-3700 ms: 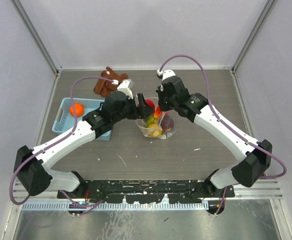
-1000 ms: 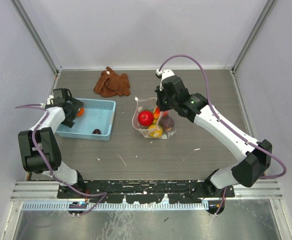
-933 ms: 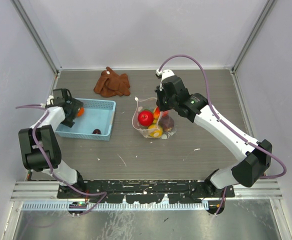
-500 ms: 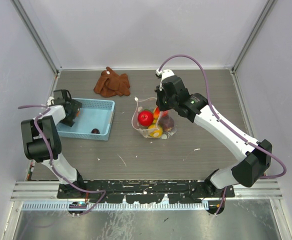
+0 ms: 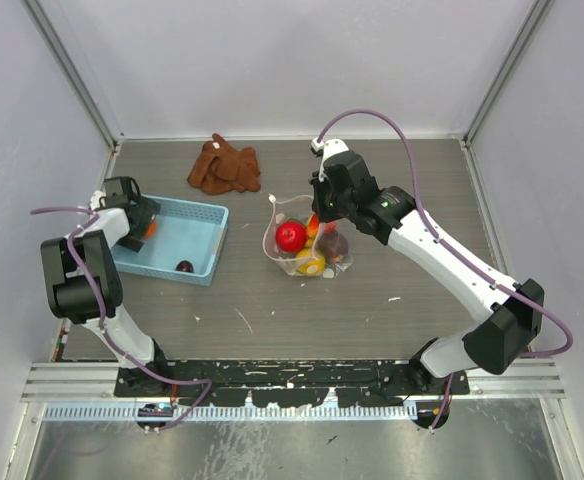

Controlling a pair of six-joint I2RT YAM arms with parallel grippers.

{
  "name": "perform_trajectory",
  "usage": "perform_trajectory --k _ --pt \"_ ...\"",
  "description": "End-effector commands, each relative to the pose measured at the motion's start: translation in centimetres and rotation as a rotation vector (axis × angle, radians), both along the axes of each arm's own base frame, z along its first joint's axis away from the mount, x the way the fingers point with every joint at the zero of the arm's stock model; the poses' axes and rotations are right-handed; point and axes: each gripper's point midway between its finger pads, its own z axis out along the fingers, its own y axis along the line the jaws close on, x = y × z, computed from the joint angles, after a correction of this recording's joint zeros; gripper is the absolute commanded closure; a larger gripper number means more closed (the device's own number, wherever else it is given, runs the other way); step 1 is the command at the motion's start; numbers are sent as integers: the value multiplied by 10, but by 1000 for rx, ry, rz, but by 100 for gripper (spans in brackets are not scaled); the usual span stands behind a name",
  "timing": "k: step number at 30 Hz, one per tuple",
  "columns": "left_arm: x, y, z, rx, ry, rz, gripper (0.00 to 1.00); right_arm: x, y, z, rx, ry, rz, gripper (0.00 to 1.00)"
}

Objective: Place the food in the zip-top bag and seal the zipper
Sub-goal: Pick up the fake fruit from the bin.

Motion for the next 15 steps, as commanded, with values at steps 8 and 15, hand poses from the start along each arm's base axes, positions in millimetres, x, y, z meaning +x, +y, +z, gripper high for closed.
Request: perform_trajectory --k 8,15 --pt "1 31 31 134 3 64 4 6 8 22 54 -69 21 100" --pt "3 31 12 126 72 43 6 6 8 20 51 -64 21 100"
